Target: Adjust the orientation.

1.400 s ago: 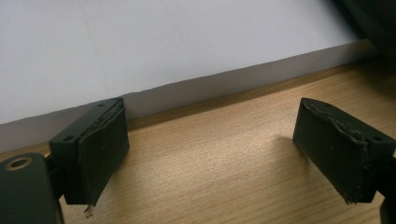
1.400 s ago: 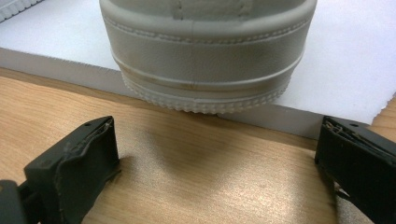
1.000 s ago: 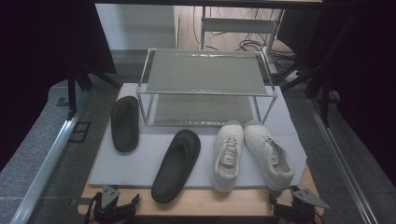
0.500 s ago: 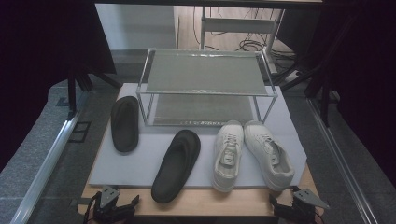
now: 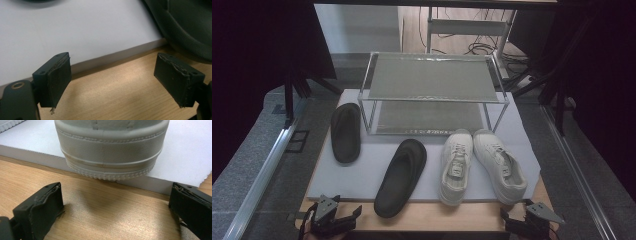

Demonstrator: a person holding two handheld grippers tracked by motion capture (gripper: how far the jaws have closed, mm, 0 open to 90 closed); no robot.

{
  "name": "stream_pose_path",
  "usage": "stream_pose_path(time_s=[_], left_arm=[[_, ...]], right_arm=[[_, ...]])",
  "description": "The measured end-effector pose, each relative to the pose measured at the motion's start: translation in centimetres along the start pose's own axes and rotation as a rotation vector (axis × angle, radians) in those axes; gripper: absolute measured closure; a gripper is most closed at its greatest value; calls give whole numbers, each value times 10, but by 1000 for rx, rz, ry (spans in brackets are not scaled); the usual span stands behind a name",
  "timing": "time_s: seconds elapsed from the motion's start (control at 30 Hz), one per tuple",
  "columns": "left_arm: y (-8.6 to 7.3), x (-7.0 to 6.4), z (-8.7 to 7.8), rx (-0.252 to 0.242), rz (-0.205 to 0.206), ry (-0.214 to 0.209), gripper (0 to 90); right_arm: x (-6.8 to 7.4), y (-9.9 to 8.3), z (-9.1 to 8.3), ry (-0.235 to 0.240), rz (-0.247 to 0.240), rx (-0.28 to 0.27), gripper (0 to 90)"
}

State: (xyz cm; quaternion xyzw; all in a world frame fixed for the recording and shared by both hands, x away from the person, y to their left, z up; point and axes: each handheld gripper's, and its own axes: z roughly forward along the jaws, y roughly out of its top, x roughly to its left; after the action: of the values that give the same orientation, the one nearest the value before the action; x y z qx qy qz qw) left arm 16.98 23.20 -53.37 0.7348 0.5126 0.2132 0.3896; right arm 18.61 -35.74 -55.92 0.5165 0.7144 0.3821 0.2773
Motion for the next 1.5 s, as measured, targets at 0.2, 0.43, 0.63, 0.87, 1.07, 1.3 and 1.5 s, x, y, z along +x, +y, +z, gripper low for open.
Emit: stream_pose_path(time_s=[0.2, 0.43, 0.63, 0.87, 1.07, 1.3, 1.5], left_arm=[[9, 3, 0, -11, 8, 1, 150], [28, 4, 9, -10, 33, 14, 203], [44, 5, 17, -20, 48, 19, 234], [62, 10, 29, -28, 61, 19, 268], [77, 14, 38, -38, 69, 15, 296], [93, 19, 46, -49, 78, 16, 317], [103, 26, 52, -53, 72, 17, 332]], right_arm=[[0, 0, 0, -1, 1, 0, 0], [0, 0, 0, -1, 1, 0, 0], [0, 0, 0, -1, 1, -1, 0], [0, 0, 0, -1, 0, -1, 0], [0, 0, 0, 0, 2, -3, 0], [0, 0, 0, 0, 0, -3, 0], [0, 0, 0, 0, -2, -2, 0]])
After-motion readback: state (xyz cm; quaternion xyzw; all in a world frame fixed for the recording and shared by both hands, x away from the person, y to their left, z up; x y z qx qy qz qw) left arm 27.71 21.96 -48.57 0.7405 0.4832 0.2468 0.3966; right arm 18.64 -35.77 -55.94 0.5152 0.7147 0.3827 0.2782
